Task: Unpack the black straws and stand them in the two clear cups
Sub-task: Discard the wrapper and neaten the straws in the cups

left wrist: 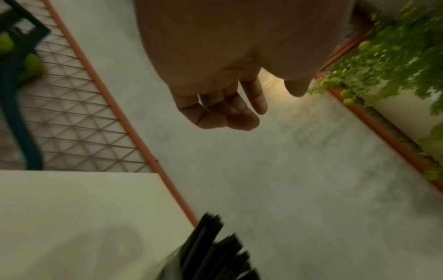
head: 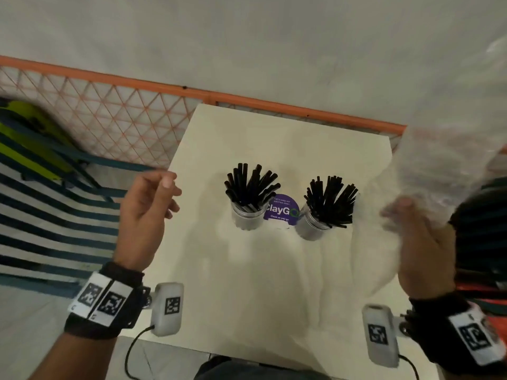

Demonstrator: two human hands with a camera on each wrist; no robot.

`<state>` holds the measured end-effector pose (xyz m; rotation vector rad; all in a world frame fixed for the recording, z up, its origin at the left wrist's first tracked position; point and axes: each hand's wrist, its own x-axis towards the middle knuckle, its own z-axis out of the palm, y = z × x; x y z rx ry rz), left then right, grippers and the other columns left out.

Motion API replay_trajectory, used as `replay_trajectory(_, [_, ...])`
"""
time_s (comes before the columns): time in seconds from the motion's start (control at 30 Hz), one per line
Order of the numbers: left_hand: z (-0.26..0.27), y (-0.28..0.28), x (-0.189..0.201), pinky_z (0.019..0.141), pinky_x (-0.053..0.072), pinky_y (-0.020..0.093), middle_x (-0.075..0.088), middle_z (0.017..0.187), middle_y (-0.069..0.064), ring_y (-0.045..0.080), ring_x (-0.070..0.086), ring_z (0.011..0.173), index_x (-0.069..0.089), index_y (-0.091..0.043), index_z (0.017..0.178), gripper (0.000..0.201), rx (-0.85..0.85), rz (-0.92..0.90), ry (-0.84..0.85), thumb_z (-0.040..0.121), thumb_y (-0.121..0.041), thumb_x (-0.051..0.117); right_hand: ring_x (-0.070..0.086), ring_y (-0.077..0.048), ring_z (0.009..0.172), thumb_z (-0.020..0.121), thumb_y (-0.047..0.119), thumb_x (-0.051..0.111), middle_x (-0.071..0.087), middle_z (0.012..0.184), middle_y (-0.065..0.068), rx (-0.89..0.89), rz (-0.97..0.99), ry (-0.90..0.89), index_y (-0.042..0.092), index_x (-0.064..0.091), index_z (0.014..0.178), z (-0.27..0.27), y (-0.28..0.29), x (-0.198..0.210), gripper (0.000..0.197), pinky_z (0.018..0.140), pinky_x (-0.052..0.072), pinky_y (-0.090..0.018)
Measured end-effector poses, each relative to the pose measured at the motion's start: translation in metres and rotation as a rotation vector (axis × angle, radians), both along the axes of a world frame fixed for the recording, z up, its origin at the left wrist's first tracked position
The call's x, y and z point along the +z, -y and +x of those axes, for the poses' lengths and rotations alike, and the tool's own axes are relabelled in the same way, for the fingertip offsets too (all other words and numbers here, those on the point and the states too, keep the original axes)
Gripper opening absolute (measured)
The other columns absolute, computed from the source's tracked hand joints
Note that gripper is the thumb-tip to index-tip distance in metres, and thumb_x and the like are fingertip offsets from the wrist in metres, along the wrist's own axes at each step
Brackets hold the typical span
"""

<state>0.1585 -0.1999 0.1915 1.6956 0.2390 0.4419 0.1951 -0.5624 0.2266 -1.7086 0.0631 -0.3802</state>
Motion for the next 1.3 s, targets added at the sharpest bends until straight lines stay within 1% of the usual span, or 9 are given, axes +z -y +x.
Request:
replay_trajectory(0.1, [-0.029,0.004,-0.038,0.062,0.051,0.019,0.067,0.091,0.006,0.018,0.061,0.072,0.063,-0.028,0.093,0.026,-0.108,0.134,-0.178,0.084,-0.052,0.058,0.051,-0.011,0.061,0.089,0.042,0.062,0.059,0.062,0.006,-0.011,-0.099,-0.337,0.023,0.071,0.079,-0.036,0.032,-0.062,0.023,0.064,0.046,-0.038])
replay_trajectory(0.2, [-0.067,0.007,-0.082,0.072,0.057,0.035,0.070,0.090,-0.003,0.020,0.067,0.076,0.065,-0.031,0.099,0.036,-0.204,0.266,-0.438,0.081,-0.062,0.061,0.065,-0.024,0.064,0.071,0.050,0.077,0.068,0.077,-0.002,-0.070,-0.111,-0.694,0.024,0.063,0.097,-0.058,0.051,-0.112,0.039,0.071,0.057,-0.046])
replay_trajectory(0.3, [-0.099,0.012,-0.116,0.077,0.059,0.045,0.071,0.086,-0.008,0.017,0.069,0.074,0.064,-0.041,0.099,0.015,-0.286,0.369,-0.616,0.086,-0.048,0.068,0.073,-0.025,0.069,0.078,0.035,0.079,0.071,0.093,-0.009,-0.144,-0.043,-0.781,0.024,0.048,0.116,-0.063,0.057,-0.135,0.050,0.081,0.059,-0.051])
replay_trajectory(0.4, [-0.117,0.020,-0.126,0.079,0.058,0.042,0.073,0.086,-0.008,0.017,0.070,0.073,0.066,-0.042,0.093,0.009,-0.307,0.396,-0.728,0.088,-0.036,0.071,0.073,-0.027,0.069,0.084,0.032,0.071,0.069,0.087,-0.005,-0.249,-0.052,-0.803,0.026,0.038,0.118,-0.050,0.059,-0.148,0.047,0.083,0.058,-0.048])
replay_trajectory(0.57, [-0.117,0.033,-0.117,0.078,0.058,0.039,0.073,0.084,-0.007,0.015,0.068,0.071,0.068,-0.039,0.092,0.006,-0.328,0.395,-0.717,0.089,-0.036,0.071,0.060,-0.027,0.081,0.084,0.043,0.053,0.063,0.086,0.000,-0.104,-0.786,-1.012,0.027,0.053,0.102,-0.037,0.065,-0.164,0.024,0.075,0.043,-0.035])
replay_trajectory(0.73, [-0.105,0.046,-0.104,0.076,0.055,0.034,0.072,0.088,-0.012,0.012,0.066,0.069,0.068,-0.037,0.096,0.007,-0.283,0.374,-0.640,0.089,-0.038,0.069,0.065,-0.026,0.096,0.083,0.055,0.053,0.068,0.104,-0.001,0.129,-1.134,-1.113,0.026,0.065,0.106,-0.039,0.072,-0.180,0.039,0.073,0.040,-0.030])
replay_trajectory(1.07, [-0.061,0.076,-0.093,0.069,0.050,0.020,0.068,0.096,-0.017,0.018,0.067,0.072,0.067,-0.035,0.099,0.011,-0.210,0.370,-0.585,0.089,-0.041,0.068,0.061,-0.022,0.106,0.057,0.098,0.040,0.065,0.121,0.003,0.219,-0.886,-1.092,0.031,0.058,0.119,-0.041,0.109,-0.159,0.094,0.086,0.043,-0.037])
replay_trajectory(1.17, [-0.050,0.088,-0.094,0.072,0.052,0.028,0.069,0.094,-0.017,0.020,0.067,0.072,0.067,-0.035,0.099,0.011,-0.208,0.356,-0.589,0.089,-0.041,0.069,0.062,-0.020,0.098,0.054,0.100,0.038,0.066,0.108,0.005,0.189,-0.880,-1.059,0.035,0.058,0.111,-0.046,0.123,-0.141,0.089,0.085,0.046,-0.037])
replay_trajectory(1.3, [-0.043,0.103,-0.093,0.069,0.047,0.024,0.069,0.092,-0.017,0.009,0.060,0.067,0.066,-0.035,0.097,0.015,-0.160,0.327,-0.578,0.085,-0.042,0.072,0.061,-0.010,0.082,0.071,0.085,0.044,0.064,0.091,0.012,0.198,-0.821,-0.994,0.033,0.057,0.104,-0.050,0.142,-0.121,0.063,0.079,0.048,-0.034])
